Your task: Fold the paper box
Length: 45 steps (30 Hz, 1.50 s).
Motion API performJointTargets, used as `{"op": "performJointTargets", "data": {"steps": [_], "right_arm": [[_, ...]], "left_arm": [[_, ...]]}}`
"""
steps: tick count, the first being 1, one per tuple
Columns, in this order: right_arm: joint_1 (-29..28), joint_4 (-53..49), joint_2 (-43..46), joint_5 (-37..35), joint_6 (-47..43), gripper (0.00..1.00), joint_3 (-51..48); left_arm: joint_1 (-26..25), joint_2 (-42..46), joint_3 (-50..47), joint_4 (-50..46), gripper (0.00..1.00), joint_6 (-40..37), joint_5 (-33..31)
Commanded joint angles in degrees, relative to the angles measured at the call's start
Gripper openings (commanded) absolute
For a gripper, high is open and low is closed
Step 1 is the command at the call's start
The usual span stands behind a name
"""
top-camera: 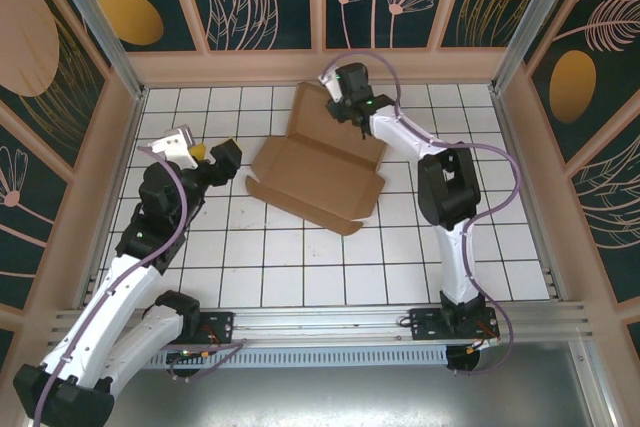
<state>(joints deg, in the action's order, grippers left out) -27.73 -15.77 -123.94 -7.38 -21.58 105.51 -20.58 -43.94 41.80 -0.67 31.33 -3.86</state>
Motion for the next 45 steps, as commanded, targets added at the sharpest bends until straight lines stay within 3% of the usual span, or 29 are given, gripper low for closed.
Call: {"op": "performJointTargets", "data": {"steps": [1,7,11,13,15,17,18,19,20,25,29,35,41,45], "right_arm": [[2.7,-8.3,-1.3,7.6,8.4,0.3,-0.8],[9.1,-4.3,3.7,12.8,19.7,0.32,-9.9],[8.7,-3.4,10.2,13.6,30.9,0.37,-20.4],[7.9,-2.3,13.7,20.6,39.2,0.35,-26.7],[2.8,4.5,19.8,26.9,43.1,0.35,-37.2],[-5.6,5.5,25.6,22.6,43.5,0.39,-42.9],[-8.5,5.8,28.0,19.5,44.2,0.45,-44.7],[-10.7,5.6,30.5,14.3,45.3,0.54,-46.2],[-11.7,5.6,32.8,7.4,46.2,0.56,-47.8],[-9.7,12.1,36.8,-4.5,35.4,0.6,-51.1],[-8.3,14.0,31.5,0.3,25.8,0.63,-45.2],[-8.1,4.8,21.3,-1.9,24.9,0.66,-33.8],[-8.1,6.0,21.9,-1.9,27.5,0.63,-36.9],[-7.2,8.2,25.3,3.9,26.7,0.62,-38.0]], "left_arm": [[0.5,1.7,5.8,3.3,0.86,0.1,3.6],[0.4,-0.6,11.1,1.6,0.85,1.3,4.1],[0.4,-1.8,10.4,1.3,0.85,2.4,2.3],[0.3,-1.9,9.7,0.9,0.85,3.2,1.0],[0.4,-2.2,9.0,0.4,0.85,3.7,-0.4],[0.4,-2.6,8.9,-0.7,0.85,3.6,-1.6],[0.4,-2.6,8.8,-0.9,0.85,3.4,-1.7],[0.3,-2.8,8.6,-1.1,0.85,3.3,-1.7],[0.4,-2.9,8.5,-1.1,0.85,3.3,-1.6],[0.3,-3.3,6.9,-0.1,0.85,4.1,-0.6],[0.4,-3.8,6.3,-0.8,0.85,3.2,-0.4],[0.4,-4.4,5.7,-4.6,0.89,0.7,-4.2],[0.3,-6.7,3.4,-6.0,0.95,0.2,-6.7],[0.4,-11.7,2.9,-5.2,0.95,-0.3,-6.8]]}}
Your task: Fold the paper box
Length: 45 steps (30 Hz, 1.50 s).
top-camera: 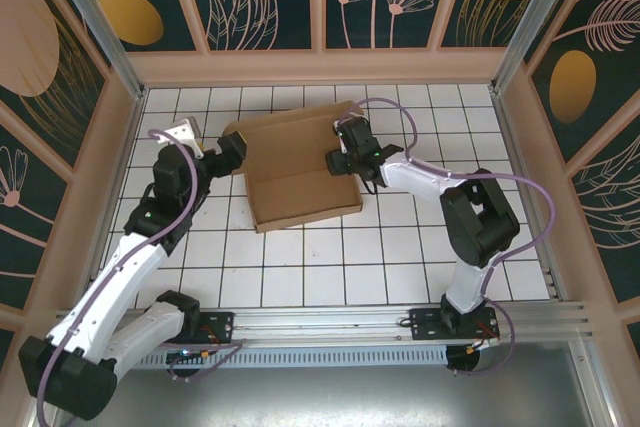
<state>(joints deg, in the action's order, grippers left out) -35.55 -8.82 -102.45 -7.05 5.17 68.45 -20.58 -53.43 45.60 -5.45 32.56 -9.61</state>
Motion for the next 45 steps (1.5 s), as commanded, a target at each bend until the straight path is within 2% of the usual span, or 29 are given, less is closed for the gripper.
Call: {"op": "performJointTargets", "data": {"steps": [1,4,7,11,16,20,27,34,38,40,42,45], "right_arm": [[1.4,2.0,4.7,5.9,-0.7,0.62,-1.4],[3.7,3.1,6.6,11.8,-2.4,0.62,-1.6],[5.4,2.8,7.8,12.7,-3.3,0.62,-0.7],[7.7,0.7,7.4,16.0,-3.5,0.62,2.3],[8.2,-1.7,5.1,13.7,-8.6,0.59,5.5],[9.2,-2.8,4.6,10.0,-12.1,0.58,7.0],[12.9,-1.4,4.2,12.9,-13.6,0.58,6.9],[14.3,3.3,2.7,26.2,-15.5,0.56,5.2],[14.3,4.0,1.6,33.8,-17.2,0.51,5.4],[14.2,3.9,1.0,34.8,-17.3,0.45,6.2],[14.0,3.0,0.5,35.4,-17.1,0.37,7.4],[13.2,2.5,0.8,34.3,-17.5,0.17,7.6]], "left_arm": [[0.4,-3.1,-1.3,0.5,0.95,-1.7,-1.3],[1.7,-4.8,-4.0,5.7,0.94,-2.8,-0.5],[3.4,-7.6,-5.1,7.5,0.89,-2.9,-1.1],[5.1,-9.8,-5.4,9.5,0.88,-8.0,-0.6],[5.8,-12.0,-4.9,11.4,0.91,-13.8,0.8],[6.2,-16.1,-3.6,11.1,0.83,-16.0,5.0],[7.0,-17.0,-4.1,11.4,0.69,-18.9,5.5],[8.1,-18.0,-3.5,11.5,0.55,-22.0,6.1],[8.6,-18.4,-2.9,11.9,0.47,-24.3,9.2],[8.6,-18.6,-2.5,12.2,0.42,-24.9,9.9],[8.6,-19.2,-2.0,12.3,0.37,-25.0,10.6],[8.7,-20.8,-0.6,11.2,0.24,-25.4,13.1]]}}
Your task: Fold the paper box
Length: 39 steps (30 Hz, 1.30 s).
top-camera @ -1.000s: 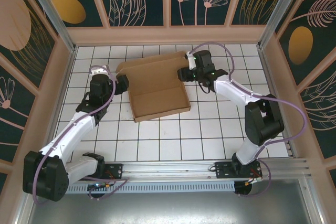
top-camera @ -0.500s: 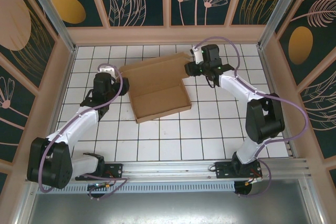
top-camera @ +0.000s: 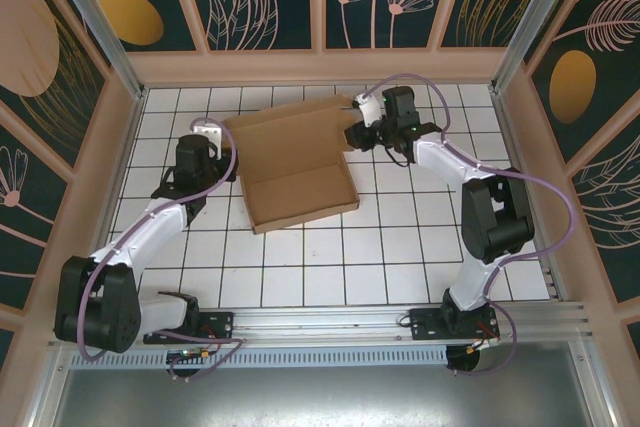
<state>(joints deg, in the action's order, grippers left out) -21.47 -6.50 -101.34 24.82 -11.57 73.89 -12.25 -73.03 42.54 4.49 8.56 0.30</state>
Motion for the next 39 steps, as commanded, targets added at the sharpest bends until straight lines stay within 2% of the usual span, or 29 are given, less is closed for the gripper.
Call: {"op": "performJointTargets", "data": {"steps": [1,5,8,10,16,20,24,28,31,33,34,36,39], "right_arm": [[-1.3,0.3,0.1,2.0,-0.9,0.13,1.9],[-2.8,0.9,1.7,0.5,-0.7,0.09,1.0],[-4.3,3.4,3.5,-4.2,1.9,0.07,-0.8],[-5.3,5.3,4.1,-8.3,6.5,0.0,-1.5],[-13.1,16.8,6.2,-29.0,20.6,0.0,-7.1],[-16.6,24.5,5.6,-35.2,25.6,0.0,-10.1],[-18.3,26.2,3.7,-38.4,31.4,0.0,-9.3],[-19.7,26.6,2.9,-42.0,30.0,0.0,-8.2],[-19.4,27.9,4.4,-44.9,26.3,0.0,-9.4],[-18.9,28.7,5.5,-46.1,25.3,0.0,-10.6],[-18.5,30.0,6.0,-45.3,25.4,0.0,-11.5],[-18.4,31.9,6.1,-44.4,25.6,0.0,-13.0],[-18.4,33.5,5.6,-44.2,25.2,0.0,-14.5]], "left_arm": [[0.3,-1.5,2.8,1.2,0.2,-1.4,3.8],[0.4,-2.3,3.2,1.9,0.1,-1.0,7.1],[0.4,-2.3,2.6,4.3,0.09,1.1,10.2],[0.4,-1.6,1.2,7.5,0.09,4.3,11.1],[0.1,-0.8,-3.3,18.7,0.13,15.4,10.2],[-1.0,-2.2,-2.8,20.5,0.15,18.8,5.4],[-3.2,-3.8,-3.3,24.9,0.17,25.4,-0.4],[-5.4,-5.6,-2.8,28.7,0.24,26.4,-3.1],[-5.3,-6.5,-2.7,30.0,0.33,23.9,-1.6],[-5.4,-6.8,-5.6,36.2,0.45,22.0,2.8],[-5.5,-7.4,-6.6,38.2,0.47,22.4,3.4],[-5.5,-9.1,-6.5,37.4,0.46,21.9,4.7],[-5.6,-11.1,-7.4,37.5,0.38,21.2,6.6]]}}
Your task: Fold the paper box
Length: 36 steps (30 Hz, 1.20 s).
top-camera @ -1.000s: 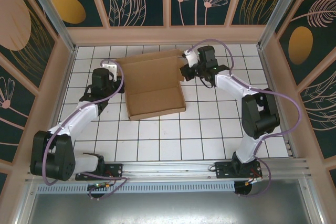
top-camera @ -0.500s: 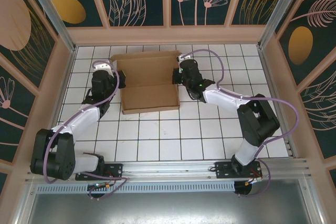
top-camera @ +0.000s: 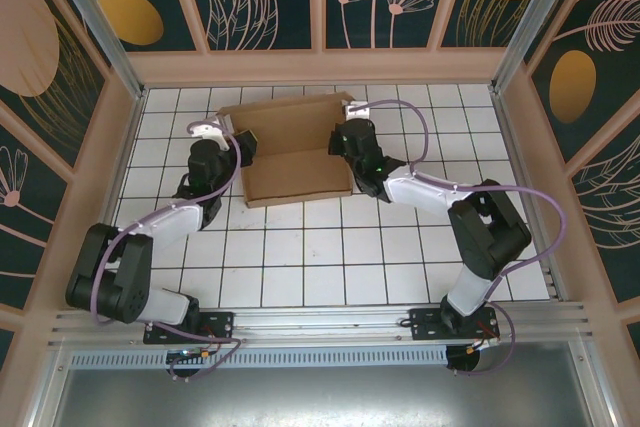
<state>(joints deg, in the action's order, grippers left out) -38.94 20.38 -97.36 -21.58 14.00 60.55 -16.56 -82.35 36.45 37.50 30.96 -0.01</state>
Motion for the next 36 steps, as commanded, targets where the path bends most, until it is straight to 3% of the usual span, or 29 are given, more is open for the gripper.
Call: {"op": "performJointTargets", "data": {"steps": [1,7,12,25,36], "right_arm": [[-1.0,7.7,1.6,2.4,-0.8,0.0,-2.3],[-1.0,21.1,2.6,3.6,-3.6,0.0,-12.4],[-1.1,25.8,2.5,5.1,-3.0,0.0,-17.3],[-1.6,29.4,3.1,3.0,2.8,0.0,-25.3],[-3.2,30.3,2.4,2.9,10.6,0.0,-29.7]], "left_arm": [[-1.2,-2.0,-2.1,5.4,0.35,-1.3,6.9],[-1.3,-2.5,-6.0,8.9,0.27,-1.9,7.7],[-1.2,-1.9,-9.6,10.3,0.25,-0.6,7.6],[-1.3,1.7,-14.9,5.6,0.2,-0.1,2.5],[-1.2,2.4,-17.9,6.0,0.18,2.3,2.3]]}}
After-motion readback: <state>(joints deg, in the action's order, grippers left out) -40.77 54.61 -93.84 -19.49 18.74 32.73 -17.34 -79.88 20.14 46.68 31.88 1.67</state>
